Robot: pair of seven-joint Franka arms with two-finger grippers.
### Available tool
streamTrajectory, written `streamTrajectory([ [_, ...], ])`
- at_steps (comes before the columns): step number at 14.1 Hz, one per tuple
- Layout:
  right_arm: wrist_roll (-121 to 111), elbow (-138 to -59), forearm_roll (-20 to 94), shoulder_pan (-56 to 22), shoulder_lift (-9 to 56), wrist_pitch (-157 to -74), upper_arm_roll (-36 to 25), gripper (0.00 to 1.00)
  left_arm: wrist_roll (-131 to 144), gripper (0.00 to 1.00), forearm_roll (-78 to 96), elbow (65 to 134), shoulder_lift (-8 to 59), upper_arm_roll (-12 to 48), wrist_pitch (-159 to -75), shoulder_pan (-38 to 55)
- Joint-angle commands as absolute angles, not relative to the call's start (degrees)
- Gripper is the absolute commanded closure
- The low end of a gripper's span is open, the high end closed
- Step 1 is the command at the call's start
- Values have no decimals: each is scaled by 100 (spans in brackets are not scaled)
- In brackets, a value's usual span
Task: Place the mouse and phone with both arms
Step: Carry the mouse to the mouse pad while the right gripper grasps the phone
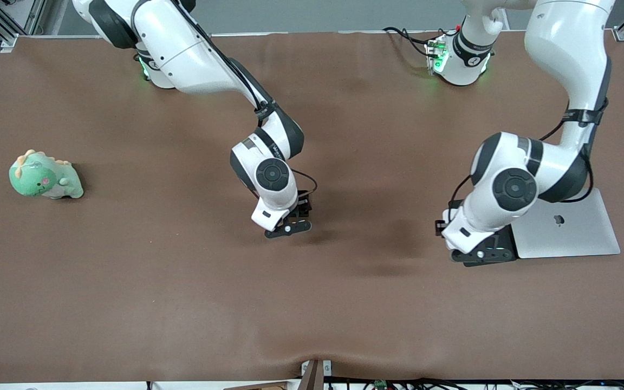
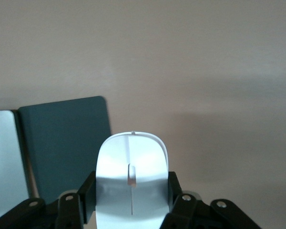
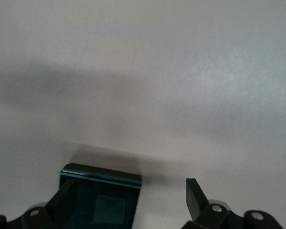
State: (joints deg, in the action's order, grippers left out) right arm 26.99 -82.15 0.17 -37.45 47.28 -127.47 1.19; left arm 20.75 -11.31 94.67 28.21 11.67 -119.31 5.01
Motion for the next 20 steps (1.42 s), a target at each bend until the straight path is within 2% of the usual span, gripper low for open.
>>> streamTrajectory([
  [1,2988,-8068,-44,-3885,4860,-12788,62,0,1882,57,-1178,9887,2575,1230,-12058,151],
  [3,2988,-8068,-35,-3911,4869,-12814,62,0,1714,57,-1178,10027,2619,1230,-12268,-148],
  [9,2971,-8060,-114,-4096,4904,-13016,62,0,1679,56,-1248,11091,2698,1213,-13964,-711],
  [20,3348,-8068,-97,-4087,4983,-13025,44,0,1547,56,-1257,11127,3217,1213,-14396,-940],
])
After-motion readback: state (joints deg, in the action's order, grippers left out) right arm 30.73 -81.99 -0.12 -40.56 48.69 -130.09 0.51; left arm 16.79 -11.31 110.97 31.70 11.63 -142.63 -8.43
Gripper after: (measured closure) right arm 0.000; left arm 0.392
